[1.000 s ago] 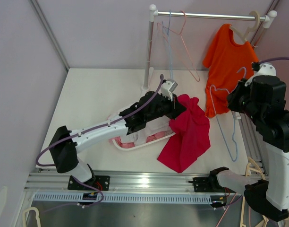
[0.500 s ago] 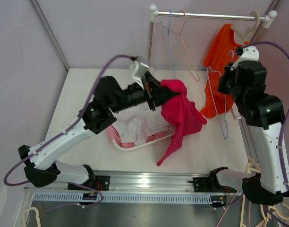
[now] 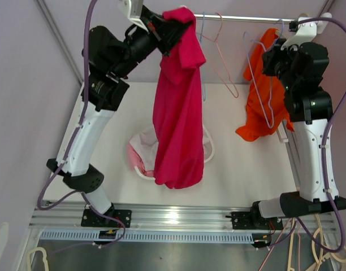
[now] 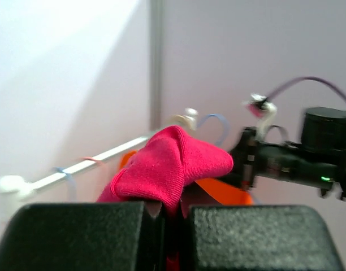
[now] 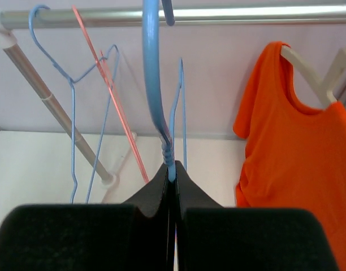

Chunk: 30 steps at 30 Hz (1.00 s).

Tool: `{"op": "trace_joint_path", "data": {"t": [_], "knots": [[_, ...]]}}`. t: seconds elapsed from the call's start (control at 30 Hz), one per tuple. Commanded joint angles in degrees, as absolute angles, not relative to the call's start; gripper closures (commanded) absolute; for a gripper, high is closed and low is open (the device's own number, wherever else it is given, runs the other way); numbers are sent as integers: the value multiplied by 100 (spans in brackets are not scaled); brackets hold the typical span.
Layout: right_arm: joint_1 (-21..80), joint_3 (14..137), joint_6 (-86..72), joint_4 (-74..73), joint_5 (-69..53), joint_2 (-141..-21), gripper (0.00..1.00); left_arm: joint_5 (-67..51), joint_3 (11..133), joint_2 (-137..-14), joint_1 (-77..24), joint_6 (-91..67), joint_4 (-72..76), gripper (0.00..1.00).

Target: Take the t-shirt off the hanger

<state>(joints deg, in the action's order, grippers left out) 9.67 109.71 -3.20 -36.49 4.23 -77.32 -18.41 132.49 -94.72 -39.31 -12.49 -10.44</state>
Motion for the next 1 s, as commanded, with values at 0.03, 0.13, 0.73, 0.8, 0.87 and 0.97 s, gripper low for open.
{"op": "trace_joint_path", "data": {"t": [0.03, 0.13, 0.73, 0.8, 0.87, 0.97], "knots": [[616, 11890, -518, -3129, -719, -8349, 100, -1960, 14352, -10088, -3165, -1625, -828, 99], [554, 12286, -624, -3190, -940, -8753, 100, -2004, 14379, -10239, -2866, -1793, -300, 99], [457, 13895, -844, -2795, -1775, -10819, 100, 24, 6017, -6118, -3954, -1642, 2127, 99], [466, 14115, -887, -2804, -1854, -11038, 100, 175, 5407, -5951, -3990, -2010, 2083, 99], [510, 14124, -923, -2751, -1898, -11144, 100, 255, 4618, -5854, -4112, -2240, 2109, 99], [693, 14115, -835, -2663, -1864, -11223, 100, 1242, 3694, -5398, -5031, -1935, 2530, 99]]}}
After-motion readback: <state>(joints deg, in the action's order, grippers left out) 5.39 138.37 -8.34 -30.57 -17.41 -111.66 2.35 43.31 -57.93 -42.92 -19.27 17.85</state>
